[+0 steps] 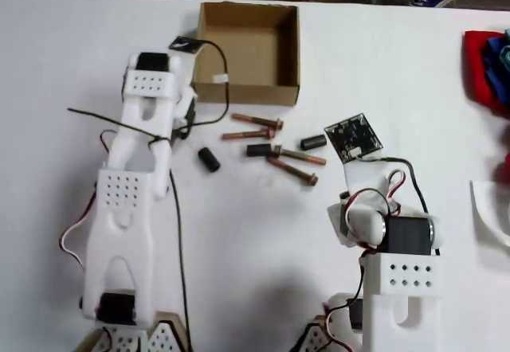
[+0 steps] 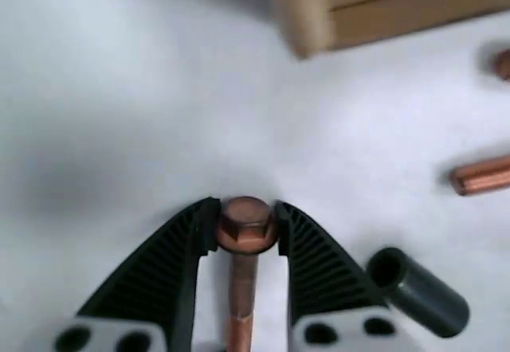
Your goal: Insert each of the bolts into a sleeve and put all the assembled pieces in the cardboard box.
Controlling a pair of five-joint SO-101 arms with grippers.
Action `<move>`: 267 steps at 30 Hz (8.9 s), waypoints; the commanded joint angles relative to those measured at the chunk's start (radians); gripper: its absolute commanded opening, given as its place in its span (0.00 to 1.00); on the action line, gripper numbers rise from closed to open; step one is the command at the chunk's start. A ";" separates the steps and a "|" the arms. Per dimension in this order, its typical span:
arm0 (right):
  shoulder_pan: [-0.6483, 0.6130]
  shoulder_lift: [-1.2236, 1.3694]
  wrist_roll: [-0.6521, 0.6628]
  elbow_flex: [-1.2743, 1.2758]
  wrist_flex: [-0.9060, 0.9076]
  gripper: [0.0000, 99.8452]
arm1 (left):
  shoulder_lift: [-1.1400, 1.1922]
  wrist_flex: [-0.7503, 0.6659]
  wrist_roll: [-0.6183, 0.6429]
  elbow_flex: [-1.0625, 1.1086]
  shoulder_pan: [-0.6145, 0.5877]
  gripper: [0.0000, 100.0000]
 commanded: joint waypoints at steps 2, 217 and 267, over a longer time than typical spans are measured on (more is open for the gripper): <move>0.007 -0.027 -0.002 -0.005 -0.010 0.02 | -0.006 0.048 0.002 -0.082 -0.012 0.03; -0.110 0.058 -0.446 -0.190 -0.931 0.02 | -1.709 -0.736 -0.055 1.885 -0.238 0.24; -0.231 2.201 -0.526 -2.392 -0.286 0.02 | -1.703 -1.270 -0.049 2.315 -0.256 0.24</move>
